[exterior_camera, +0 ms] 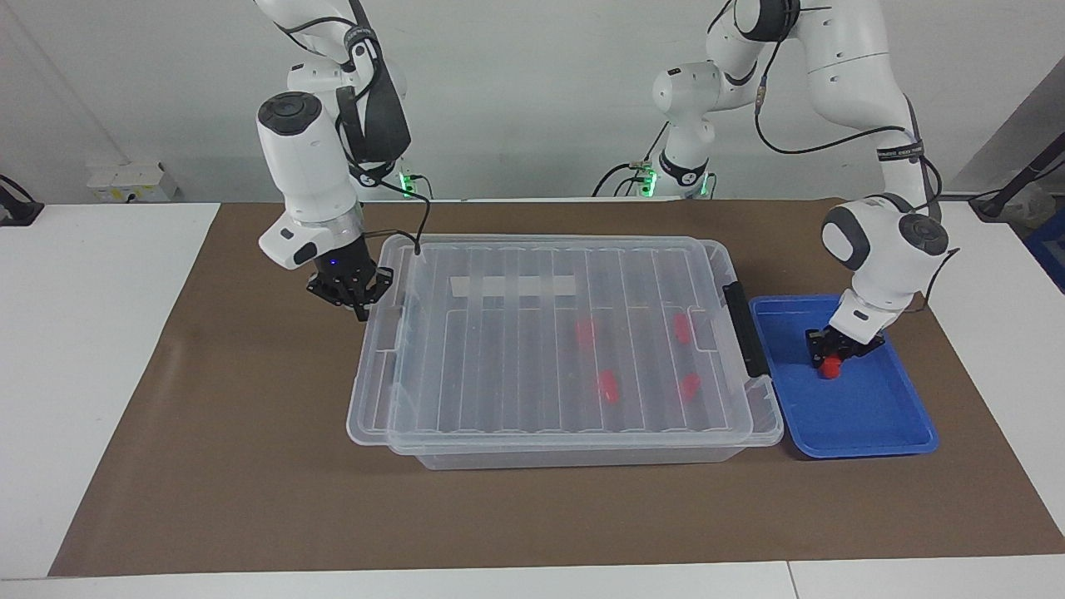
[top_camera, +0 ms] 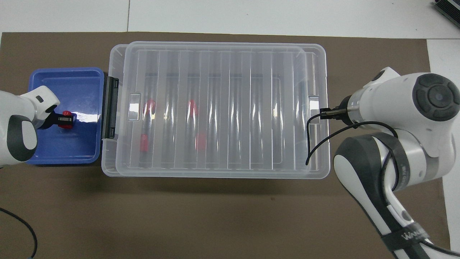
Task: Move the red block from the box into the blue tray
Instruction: 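Slide the lid shut with the right gripper while the left gripper lowers the block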
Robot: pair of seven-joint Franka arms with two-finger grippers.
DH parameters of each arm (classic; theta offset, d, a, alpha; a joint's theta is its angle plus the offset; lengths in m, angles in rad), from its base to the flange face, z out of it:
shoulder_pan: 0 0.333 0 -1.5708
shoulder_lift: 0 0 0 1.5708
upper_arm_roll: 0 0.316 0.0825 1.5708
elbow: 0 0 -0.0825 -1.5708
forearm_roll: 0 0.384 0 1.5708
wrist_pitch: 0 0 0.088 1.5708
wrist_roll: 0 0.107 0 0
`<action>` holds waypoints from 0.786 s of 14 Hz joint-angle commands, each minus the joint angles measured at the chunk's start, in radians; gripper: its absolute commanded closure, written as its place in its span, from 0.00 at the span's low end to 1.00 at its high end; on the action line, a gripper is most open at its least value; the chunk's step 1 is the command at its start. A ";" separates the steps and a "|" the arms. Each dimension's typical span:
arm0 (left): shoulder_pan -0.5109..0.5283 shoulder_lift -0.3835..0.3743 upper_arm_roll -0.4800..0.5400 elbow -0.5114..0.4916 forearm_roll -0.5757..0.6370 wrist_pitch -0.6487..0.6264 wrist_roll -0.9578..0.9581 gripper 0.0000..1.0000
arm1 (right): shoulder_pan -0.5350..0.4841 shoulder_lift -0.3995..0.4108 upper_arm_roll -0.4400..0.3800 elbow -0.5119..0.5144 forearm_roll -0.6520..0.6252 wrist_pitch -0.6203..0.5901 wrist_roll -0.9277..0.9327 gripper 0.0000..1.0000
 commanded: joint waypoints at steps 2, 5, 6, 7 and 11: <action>-0.015 -0.003 0.008 -0.032 -0.014 0.032 -0.003 1.00 | 0.018 -0.002 0.003 -0.007 0.016 0.024 0.038 1.00; -0.016 -0.003 0.008 -0.031 -0.014 0.032 0.004 0.95 | 0.021 -0.001 0.005 -0.006 0.016 0.024 0.038 1.00; -0.019 -0.003 0.008 -0.032 -0.014 0.032 0.004 0.78 | 0.024 -0.002 0.005 -0.006 0.016 0.024 0.038 1.00; -0.022 -0.003 0.008 -0.032 -0.014 0.032 0.003 0.50 | 0.032 -0.002 0.005 -0.006 0.016 0.024 0.038 1.00; -0.019 -0.003 0.008 -0.034 -0.014 0.036 0.000 0.00 | 0.035 -0.001 0.005 -0.003 0.016 0.024 0.038 1.00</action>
